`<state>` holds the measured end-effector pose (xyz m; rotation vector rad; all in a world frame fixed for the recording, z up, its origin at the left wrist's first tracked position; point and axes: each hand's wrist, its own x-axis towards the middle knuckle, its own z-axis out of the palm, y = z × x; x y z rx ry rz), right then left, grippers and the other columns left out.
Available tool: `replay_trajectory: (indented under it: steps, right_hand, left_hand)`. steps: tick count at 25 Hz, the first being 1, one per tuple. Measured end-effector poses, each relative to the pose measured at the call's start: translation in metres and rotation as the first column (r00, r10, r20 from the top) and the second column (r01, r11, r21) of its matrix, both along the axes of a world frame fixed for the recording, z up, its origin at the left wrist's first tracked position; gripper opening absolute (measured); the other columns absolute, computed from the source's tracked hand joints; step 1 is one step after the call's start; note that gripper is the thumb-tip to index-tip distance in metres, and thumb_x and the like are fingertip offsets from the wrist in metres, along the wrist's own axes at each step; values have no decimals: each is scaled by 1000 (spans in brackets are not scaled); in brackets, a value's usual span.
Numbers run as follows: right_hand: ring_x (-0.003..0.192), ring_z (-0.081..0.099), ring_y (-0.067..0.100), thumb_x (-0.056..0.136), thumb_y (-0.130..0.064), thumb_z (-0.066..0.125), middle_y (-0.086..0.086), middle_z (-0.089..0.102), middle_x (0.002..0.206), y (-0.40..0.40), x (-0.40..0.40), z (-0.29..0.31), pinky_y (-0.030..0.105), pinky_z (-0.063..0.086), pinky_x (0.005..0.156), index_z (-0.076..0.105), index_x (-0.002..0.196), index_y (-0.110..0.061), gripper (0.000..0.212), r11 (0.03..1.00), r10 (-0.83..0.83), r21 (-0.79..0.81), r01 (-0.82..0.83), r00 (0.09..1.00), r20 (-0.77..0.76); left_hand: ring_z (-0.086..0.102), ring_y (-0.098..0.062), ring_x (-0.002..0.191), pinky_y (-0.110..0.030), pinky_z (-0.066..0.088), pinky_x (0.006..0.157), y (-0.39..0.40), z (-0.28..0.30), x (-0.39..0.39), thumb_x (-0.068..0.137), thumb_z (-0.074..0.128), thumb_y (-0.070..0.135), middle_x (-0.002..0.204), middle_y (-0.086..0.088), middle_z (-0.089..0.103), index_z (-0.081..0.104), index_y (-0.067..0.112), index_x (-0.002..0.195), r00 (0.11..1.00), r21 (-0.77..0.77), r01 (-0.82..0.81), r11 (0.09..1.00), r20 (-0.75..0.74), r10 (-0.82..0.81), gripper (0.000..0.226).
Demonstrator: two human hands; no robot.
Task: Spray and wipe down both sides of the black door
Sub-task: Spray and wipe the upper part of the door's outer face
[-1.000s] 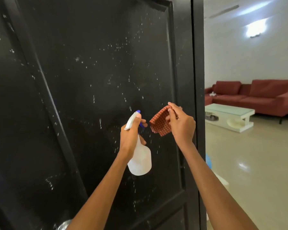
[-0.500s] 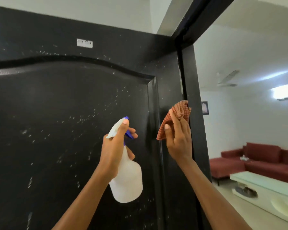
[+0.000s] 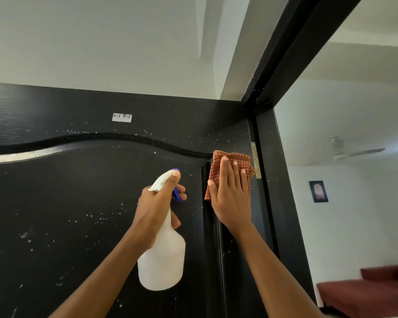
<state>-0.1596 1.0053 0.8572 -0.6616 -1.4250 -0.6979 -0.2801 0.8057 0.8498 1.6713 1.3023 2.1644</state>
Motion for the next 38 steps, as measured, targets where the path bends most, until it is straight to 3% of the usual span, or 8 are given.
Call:
replay_trajectory:
  steps: [4, 7, 12, 17, 20, 25, 33, 38]
  right_hand:
    - [158, 15, 33, 107, -56, 19, 11, 20, 170, 3, 4, 4, 52, 8, 127, 15, 164, -17, 69, 996, -76, -41, 79, 995, 72]
    - [158, 9, 36, 105, -64, 15, 11, 11, 172, 3, 0, 1, 54, 6, 127, 10, 165, -18, 76, 991, -80, -106, 81, 997, 16]
    - [157, 11, 38, 104, -67, 17, 14, 12, 171, -2, -7, 4, 57, 9, 126, 14, 165, -15, 80, 988, -71, -139, 62, 996, -58]
    - [159, 6, 36, 104, -69, 15, 11, 8, 172, 0, -7, 5, 56, 5, 128, 12, 166, -17, 81, 987, -96, -136, 90, 995, -39]
    - [159, 7, 35, 104, -70, 15, 11, 9, 172, 0, -7, 5, 55, 5, 128, 13, 166, -18, 81, 986, -102, -139, 96, 994, -36]
    - [158, 9, 35, 103, -70, 14, 11, 11, 172, 1, -8, 6, 52, 1, 128, 13, 165, -16, 82, 984, -101, -154, 93, 994, -42]
    - [158, 8, 36, 102, -71, 9, 11, 8, 172, -19, -17, 42, 49, 0, 126, 8, 165, -13, 86, 987, -14, -161, 14, 1000, 2]
    - [158, -12, 31, 103, -69, 12, 8, -10, 172, -49, -51, 128, 46, -16, 123, -6, 164, -17, 82, 976, 68, -211, -56, 997, 47]
  left_hand:
    - [60, -24, 48, -31, 52, 50, 12, 10, 0, 95, 53, 58, 91, -4, 76, 72, 14, 94, 999, -14, -24, 1000, -21, 24, 48]
    - [63, -24, 48, -32, 54, 53, 21, 31, -2, 94, 53, 61, 90, -4, 76, 71, 12, 93, 998, -26, -48, 999, -30, 47, 52]
    - [61, -26, 48, -31, 54, 49, 23, 71, -4, 96, 52, 60, 88, -11, 77, 69, 8, 98, 998, -37, 35, 999, -56, -37, 55]
    - [54, -21, 42, -28, 50, 44, 18, 98, -2, 95, 55, 60, 70, -14, 63, 61, 5, 83, 999, 1, 50, 999, -7, -50, 56]
    - [58, -23, 43, -29, 53, 47, 16, 106, -5, 96, 52, 61, 79, -16, 74, 67, 2, 91, 999, 12, 52, 999, -16, -52, 61]
    - [55, -21, 44, -27, 51, 45, 9, 113, -8, 96, 51, 61, 65, -11, 65, 61, 7, 80, 988, -93, 149, 984, -30, -152, 57]
    - [69, -38, 85, -35, 56, 57, -1, 115, -20, 97, 52, 58, 93, -12, 74, 61, 21, 100, 996, -60, 22, 998, -82, -27, 38]
    - [63, -25, 51, -31, 55, 48, -26, 117, -45, 95, 51, 62, 92, -14, 76, 64, 12, 115, 993, -38, -47, 998, -107, 42, 55]
